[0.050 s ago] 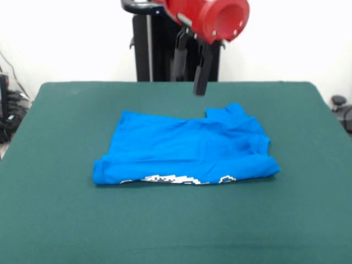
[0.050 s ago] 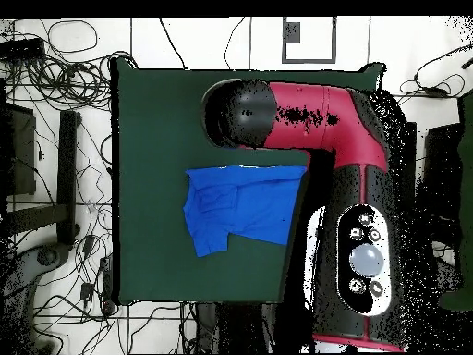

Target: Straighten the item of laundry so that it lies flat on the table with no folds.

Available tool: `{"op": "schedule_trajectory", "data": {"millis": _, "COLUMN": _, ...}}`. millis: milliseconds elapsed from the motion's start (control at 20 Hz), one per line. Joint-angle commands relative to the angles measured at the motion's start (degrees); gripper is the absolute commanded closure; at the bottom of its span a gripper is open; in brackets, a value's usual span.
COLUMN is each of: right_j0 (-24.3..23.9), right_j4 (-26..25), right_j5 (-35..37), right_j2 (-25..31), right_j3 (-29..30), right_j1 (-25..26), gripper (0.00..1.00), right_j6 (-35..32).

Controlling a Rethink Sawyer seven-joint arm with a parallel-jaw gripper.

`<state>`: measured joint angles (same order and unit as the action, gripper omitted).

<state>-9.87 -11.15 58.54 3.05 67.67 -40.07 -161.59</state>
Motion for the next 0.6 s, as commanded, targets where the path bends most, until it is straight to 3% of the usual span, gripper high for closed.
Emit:
{"op": "schedule_trajectory", "data": {"millis": 50, "right_j0": 0.9, "right_j4": 3.2, "right_j5": 6.7, "right_j2": 4.9, "right_j3": 5.5, "right_j1": -1.7, "gripper": 0.00, "right_j6": 6.1}}
{"op": "schedule_trajectory", "data": {"millis": 600, "right_j0": 0.6, "right_j4": 3.1, "right_j5": -2.8, "right_j2": 5.9, "right_j3": 11.0, "right_j1": -0.2, "gripper": 0.00, "right_j6": 7.1}}
